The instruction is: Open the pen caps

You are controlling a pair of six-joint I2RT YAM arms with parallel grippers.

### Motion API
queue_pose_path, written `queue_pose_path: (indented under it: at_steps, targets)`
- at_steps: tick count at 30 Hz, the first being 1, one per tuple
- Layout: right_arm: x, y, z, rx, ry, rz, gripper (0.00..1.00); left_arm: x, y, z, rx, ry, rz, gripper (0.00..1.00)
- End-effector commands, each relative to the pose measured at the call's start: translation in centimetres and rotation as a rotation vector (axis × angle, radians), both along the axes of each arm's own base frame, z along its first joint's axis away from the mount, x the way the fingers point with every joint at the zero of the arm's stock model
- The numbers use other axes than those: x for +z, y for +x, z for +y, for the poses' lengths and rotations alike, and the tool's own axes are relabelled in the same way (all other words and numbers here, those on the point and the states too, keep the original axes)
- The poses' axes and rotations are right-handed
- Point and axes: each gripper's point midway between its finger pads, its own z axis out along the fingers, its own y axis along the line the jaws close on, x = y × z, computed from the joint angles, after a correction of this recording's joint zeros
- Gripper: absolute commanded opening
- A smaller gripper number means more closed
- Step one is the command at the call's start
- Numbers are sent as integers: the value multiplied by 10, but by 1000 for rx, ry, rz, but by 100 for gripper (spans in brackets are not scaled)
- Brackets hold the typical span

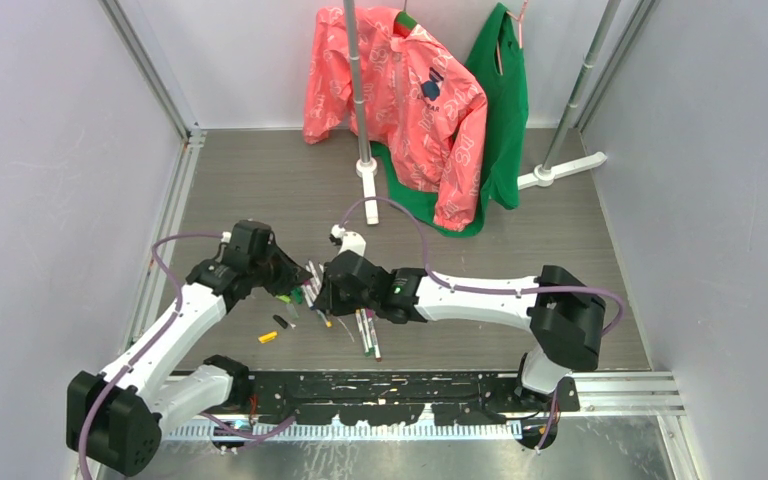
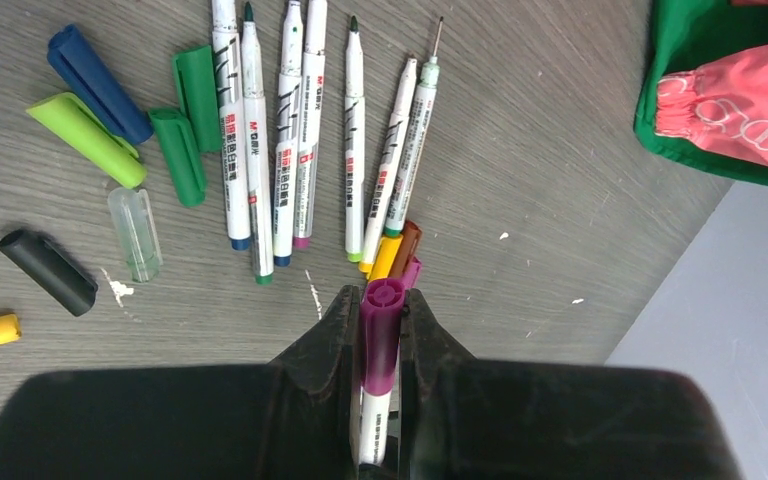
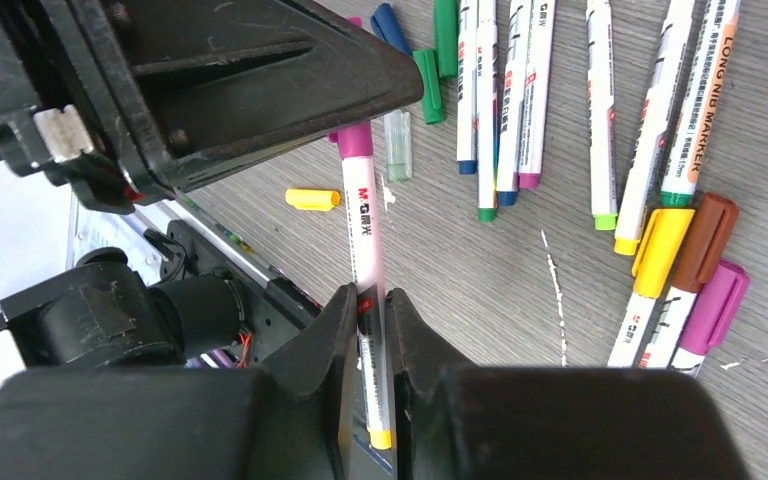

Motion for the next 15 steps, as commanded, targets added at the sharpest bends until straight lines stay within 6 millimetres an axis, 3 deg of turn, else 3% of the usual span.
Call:
queue_pose_path:
  at_steps: [1, 11, 15]
  targets:
    - [-23, -66, -16, 133, -85, 144, 1, 68, 77, 20, 187, -13, -301, 0]
    - [-39, -82, -28, 148, -73, 144, 1, 59, 98, 41, 300, -82, -342, 0]
    - [-35, -83, -38, 146, -77, 129, 1, 60, 106, 44, 328, -123, -336, 0]
